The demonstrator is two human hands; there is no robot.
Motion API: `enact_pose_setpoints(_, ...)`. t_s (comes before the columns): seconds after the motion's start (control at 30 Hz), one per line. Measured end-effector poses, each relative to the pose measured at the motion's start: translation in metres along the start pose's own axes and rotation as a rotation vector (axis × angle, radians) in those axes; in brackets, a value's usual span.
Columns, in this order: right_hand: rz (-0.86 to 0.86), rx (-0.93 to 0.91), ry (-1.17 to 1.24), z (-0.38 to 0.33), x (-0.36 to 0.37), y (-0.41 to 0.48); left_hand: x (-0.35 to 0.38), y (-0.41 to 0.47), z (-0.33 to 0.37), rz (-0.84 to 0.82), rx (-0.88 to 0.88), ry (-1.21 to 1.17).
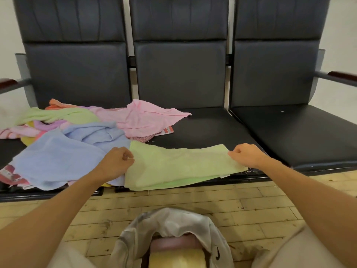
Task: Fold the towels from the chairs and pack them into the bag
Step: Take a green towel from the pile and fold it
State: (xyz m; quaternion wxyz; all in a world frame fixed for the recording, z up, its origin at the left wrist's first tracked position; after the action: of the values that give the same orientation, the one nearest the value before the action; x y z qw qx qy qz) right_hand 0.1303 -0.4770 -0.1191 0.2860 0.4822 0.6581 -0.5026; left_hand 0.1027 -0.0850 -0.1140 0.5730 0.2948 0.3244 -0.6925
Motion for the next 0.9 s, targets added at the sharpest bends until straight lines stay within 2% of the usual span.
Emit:
enact_pose_setpoints(0.1, 0.01, 0.088, 0.054, 0.003, 0.006, 0.013, 0.007, 0.007, -0.013, -0.028, -0.2, 0.07)
enact_pose_setpoints(0.17, -0.004, 0.123, 0.094, 0.0, 0.01, 0.019, 0.014, 0.012, -0.015, -0.088, -0.257, 0.168)
enact_pose_setpoints(0.43, -0.068, 0.184, 0.326, -0.005, 0.006, 0.01, 0.026, 0.017, -0.001, -0.15, -0.32, 0.209)
enact_pose_setpoints(0.53, -0.061, 0.2, 0.383, 0.003, 0.003, 0.001, 0.029, 0.019, 0.002, -0.186, -0.34, 0.142)
enact_pose_setpoints(0.7, -0.055, 0.221, 0.511, 0.016, 0.001, -0.013, 0.041, 0.017, 0.001, -0.353, -0.393, 0.041)
enact_pose_setpoints(0.8, -0.088, 0.23, 0.616, 0.018, 0.006, -0.018, 0.041, 0.012, 0.009, -0.286, -0.36, 0.052)
enact_pose_setpoints(0.9, -0.079, 0.216, 0.788, 0.014, 0.009, -0.02, 0.033, 0.013, 0.02, -0.119, -0.272, -0.149)
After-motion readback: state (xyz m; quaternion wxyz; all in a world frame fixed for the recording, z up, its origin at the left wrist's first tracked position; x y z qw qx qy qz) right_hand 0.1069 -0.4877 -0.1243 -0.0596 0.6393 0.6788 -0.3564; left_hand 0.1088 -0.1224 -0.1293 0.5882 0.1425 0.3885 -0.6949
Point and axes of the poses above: each hand's wrist, its own y-axis towards the middle knuckle, its own x-axis out of the palm, z = x × y, the point moved 5 cm from there along y, towards the middle knuckle, and after that the axes turned 15 degrees about -z, right-handed, at the moved point
